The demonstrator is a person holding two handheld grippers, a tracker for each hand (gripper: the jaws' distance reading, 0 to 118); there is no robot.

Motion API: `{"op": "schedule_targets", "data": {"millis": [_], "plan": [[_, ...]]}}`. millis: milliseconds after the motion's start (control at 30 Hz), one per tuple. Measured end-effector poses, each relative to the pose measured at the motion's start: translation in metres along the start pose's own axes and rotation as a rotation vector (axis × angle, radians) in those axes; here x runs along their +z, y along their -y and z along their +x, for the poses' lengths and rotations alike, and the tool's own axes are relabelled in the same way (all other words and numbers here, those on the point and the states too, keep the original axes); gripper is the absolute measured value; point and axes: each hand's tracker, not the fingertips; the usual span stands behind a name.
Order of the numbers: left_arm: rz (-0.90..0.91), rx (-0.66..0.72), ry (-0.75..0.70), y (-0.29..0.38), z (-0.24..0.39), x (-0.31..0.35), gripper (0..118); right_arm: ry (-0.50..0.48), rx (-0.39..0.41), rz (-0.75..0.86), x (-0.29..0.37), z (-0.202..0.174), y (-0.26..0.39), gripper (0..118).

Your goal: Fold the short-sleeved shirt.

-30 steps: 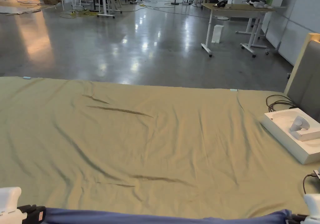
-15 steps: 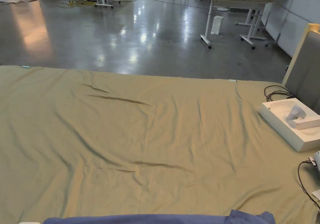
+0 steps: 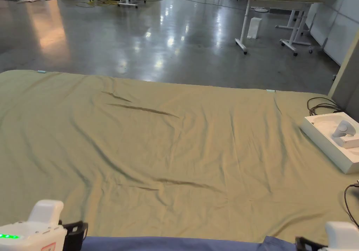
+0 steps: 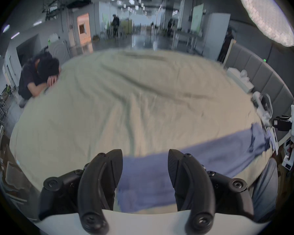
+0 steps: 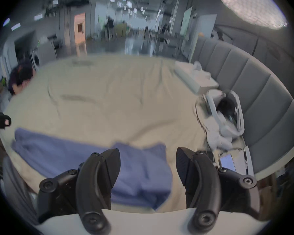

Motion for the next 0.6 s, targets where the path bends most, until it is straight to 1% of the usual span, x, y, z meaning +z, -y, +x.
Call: {"op": "schedule_targets", "data": {"millis": [100,200,233,267,300,333,367,400,433,467,500,600], "plan": [[0.147,-0.004,-0.007,-0.023,0.024,0.007,59,-0.004,-0.07,0.162,0.011,-0.019,-0.028,69],[0.29,0.025,-0.001,-0.041,0.045,0.016,59,-0.032,-0.132,0.317,0.02,-0.039,-0.053,53],[0.333,0.039,-0.009,-0.046,0.055,0.024,59,-0.032,-0.139,0.359,0.023,-0.046,-0.06,40],[0.366,0.053,-0.016,-0.049,0.062,0.028,59,-0.034,-0.14,0.391,0.025,-0.052,-0.067,32],[0.402,0.067,-0.02,-0.051,0.066,0.032,56,-0.032,-0.147,0.416,0.027,-0.058,-0.074,27],[0.436,0.068,-0.015,-0.053,0.072,0.037,49,-0.034,-0.155,0.43,0.029,-0.063,-0.08,24],[0.459,0.079,-0.012,-0.057,0.064,0.029,41,-0.046,-0.161,0.452,0.03,-0.067,-0.085,17],[0.474,0.075,-0.013,-0.06,0.066,0.031,29,-0.057,-0.159,0.474,0.03,-0.071,-0.089,8],[0.478,0.069,-0.012,-0.062,0.067,0.031,10,-0.057,-0.149,0.499,0.03,-0.075,-0.092,0],[0.479,0.063,-0.014,-0.065,0.07,0.032,5,-0.04,-0.131,0.52,0.03,-0.079,-0.095,0],[0.476,0.051,-0.02,-0.067,0.072,0.029,4,-0.005,-0.104,0.536,0.031,-0.084,-0.096,0],[0.468,0.039,-0.03,-0.07,0.072,0.026,2,-0.051,-0.082,0.533,0.029,-0.089,-0.1,0]]}}
